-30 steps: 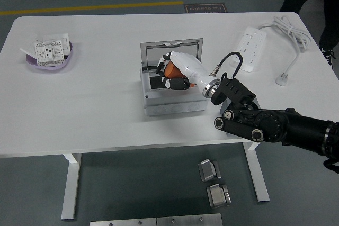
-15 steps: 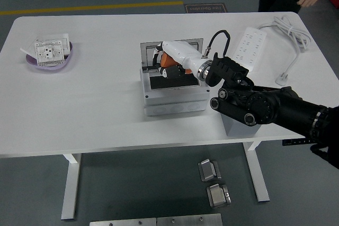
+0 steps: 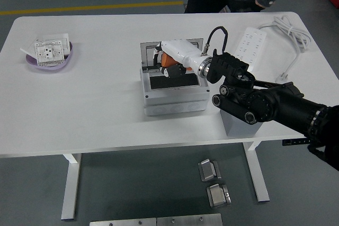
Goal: Pick up the cylinder from the cube,place it in the box,flap close box
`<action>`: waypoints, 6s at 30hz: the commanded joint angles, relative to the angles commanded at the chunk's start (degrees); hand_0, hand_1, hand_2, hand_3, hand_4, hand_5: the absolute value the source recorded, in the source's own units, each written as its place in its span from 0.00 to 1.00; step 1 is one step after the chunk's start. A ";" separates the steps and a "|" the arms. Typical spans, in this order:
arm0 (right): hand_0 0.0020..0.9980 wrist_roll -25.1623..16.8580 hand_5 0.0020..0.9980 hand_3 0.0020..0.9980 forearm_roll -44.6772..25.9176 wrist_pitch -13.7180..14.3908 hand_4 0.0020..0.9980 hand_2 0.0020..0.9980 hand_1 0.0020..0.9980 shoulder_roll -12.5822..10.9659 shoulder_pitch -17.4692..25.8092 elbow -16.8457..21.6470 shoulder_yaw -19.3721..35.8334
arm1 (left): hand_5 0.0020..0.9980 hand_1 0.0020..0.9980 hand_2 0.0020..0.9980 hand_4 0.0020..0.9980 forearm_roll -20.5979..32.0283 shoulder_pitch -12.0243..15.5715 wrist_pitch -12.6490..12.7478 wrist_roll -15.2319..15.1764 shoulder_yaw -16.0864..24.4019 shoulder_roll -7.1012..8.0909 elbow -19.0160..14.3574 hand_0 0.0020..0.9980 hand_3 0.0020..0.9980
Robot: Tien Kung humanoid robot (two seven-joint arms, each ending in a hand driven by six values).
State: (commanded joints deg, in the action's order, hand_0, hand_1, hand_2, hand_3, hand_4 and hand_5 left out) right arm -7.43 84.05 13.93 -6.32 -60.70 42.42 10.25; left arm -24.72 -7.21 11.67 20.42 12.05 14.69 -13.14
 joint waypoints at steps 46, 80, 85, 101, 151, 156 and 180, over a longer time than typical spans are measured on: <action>0.74 0.37 0.15 0.91 -4.75 10.05 0.67 0.72 0.65 -11.38 5.33 18.35 -5.94 | 0.59 0.66 0.65 0.74 1.15 2.31 0.24 -0.36 -1.02 -1.18 -0.04 0.67 0.72; 0.75 3.42 0.21 0.90 -16.58 5.35 0.65 0.73 0.66 -5.99 -2.16 1.88 -1.86 | 0.59 0.66 0.65 0.73 0.26 1.16 0.22 -0.08 -0.27 -0.27 0.04 0.67 0.72; 0.75 3.55 0.21 0.90 -15.90 5.30 0.65 0.73 0.66 -5.86 -1.89 2.95 -3.41 | 0.59 0.66 0.65 0.73 0.42 1.07 0.27 -0.20 -0.45 -0.42 0.05 0.67 0.72; 0.75 6.69 0.25 0.90 -4.02 4.75 0.64 0.74 0.65 -11.09 1.60 14.77 -2.46 | 0.59 0.66 0.65 0.74 1.80 1.88 0.45 -0.57 -1.21 -0.83 0.12 0.67 0.72; 0.72 2.47 0.29 0.91 1.36 11.09 0.64 0.72 0.64 -26.39 39.93 43.75 42.37 | 0.59 0.66 0.65 0.74 4.99 3.40 0.72 -1.15 -2.83 -1.01 0.10 0.67 0.72; 0.70 -6.10 0.29 0.89 -9.49 11.24 0.64 0.72 0.63 -21.02 48.64 42.85 53.38 | 0.59 0.66 0.65 0.74 8.06 3.11 0.87 -2.22 -5.08 -0.72 -0.01 0.67 0.72; 0.70 -18.89 0.33 0.79 -45.28 5.18 0.66 0.72 0.65 -18.61 59.47 45.41 87.60 | 0.59 0.66 0.65 0.74 13.40 0.61 0.87 -4.09 -8.90 1.19 0.03 0.67 0.72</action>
State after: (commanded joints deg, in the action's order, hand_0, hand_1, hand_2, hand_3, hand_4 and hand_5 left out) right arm -26.32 38.77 19.12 -24.92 -1.22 87.83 97.85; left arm -11.32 -6.59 12.54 16.33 3.15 15.89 -13.11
